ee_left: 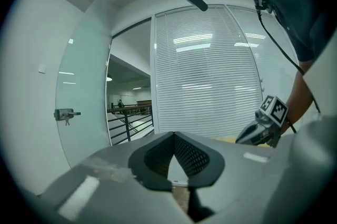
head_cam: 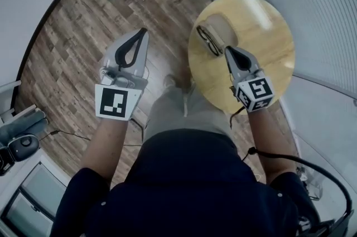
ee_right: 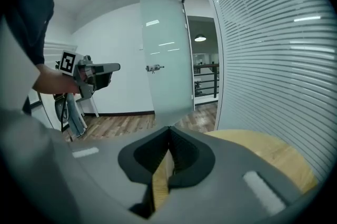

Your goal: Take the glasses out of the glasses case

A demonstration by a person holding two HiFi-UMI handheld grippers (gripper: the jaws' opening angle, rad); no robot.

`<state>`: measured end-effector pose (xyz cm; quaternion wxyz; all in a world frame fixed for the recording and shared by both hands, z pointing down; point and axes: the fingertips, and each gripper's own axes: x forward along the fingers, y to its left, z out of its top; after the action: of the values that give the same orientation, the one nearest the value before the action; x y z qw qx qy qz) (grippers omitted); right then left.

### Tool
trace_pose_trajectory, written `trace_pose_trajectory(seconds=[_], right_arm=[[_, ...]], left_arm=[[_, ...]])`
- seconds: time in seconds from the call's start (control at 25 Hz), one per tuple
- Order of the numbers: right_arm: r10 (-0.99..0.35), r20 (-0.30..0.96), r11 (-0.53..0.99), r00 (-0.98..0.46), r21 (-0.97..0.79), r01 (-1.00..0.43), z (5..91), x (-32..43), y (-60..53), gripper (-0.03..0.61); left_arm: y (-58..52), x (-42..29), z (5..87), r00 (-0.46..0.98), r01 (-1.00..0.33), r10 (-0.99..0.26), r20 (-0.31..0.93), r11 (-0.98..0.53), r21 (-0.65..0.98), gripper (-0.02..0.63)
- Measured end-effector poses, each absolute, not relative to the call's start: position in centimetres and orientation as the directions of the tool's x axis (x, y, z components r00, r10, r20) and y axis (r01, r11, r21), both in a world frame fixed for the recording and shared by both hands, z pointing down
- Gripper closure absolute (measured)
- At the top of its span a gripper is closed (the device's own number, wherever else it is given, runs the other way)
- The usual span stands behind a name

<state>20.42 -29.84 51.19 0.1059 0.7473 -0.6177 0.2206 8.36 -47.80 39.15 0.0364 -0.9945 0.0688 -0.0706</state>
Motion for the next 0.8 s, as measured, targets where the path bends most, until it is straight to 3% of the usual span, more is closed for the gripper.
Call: trace_pose_trajectory(seconds=[0.2, 0.4, 0.8], right_arm=[[-0.852, 0.516, -0.188, 0.093, -0.136, -0.973, 57.4, 23.8, -32.2, 0.569], [-0.810, 0.586, -0.156, 0.029, -0.167, -0.973, 62.3, 25.1, -33.4, 0.528], [-0.719, 0.684, -0.071, -0.122, -0.247, -0.966, 68.4, 23.9, -34.1, 0.474]], left_arm=[[-49.0, 11.6, 43.2, 0.969, -0.158, -0.166, 0.184, -0.986, -0.061, 0.609], [-49.4, 12.5, 46.2, 0.951, -0.193, -0.197, 0.237, -0.980, -0.041, 0.609], [-49.4, 12.4, 50.0, 0.927, -0.229, -0.224, 0.300, -0.973, -0.019, 0.609]])
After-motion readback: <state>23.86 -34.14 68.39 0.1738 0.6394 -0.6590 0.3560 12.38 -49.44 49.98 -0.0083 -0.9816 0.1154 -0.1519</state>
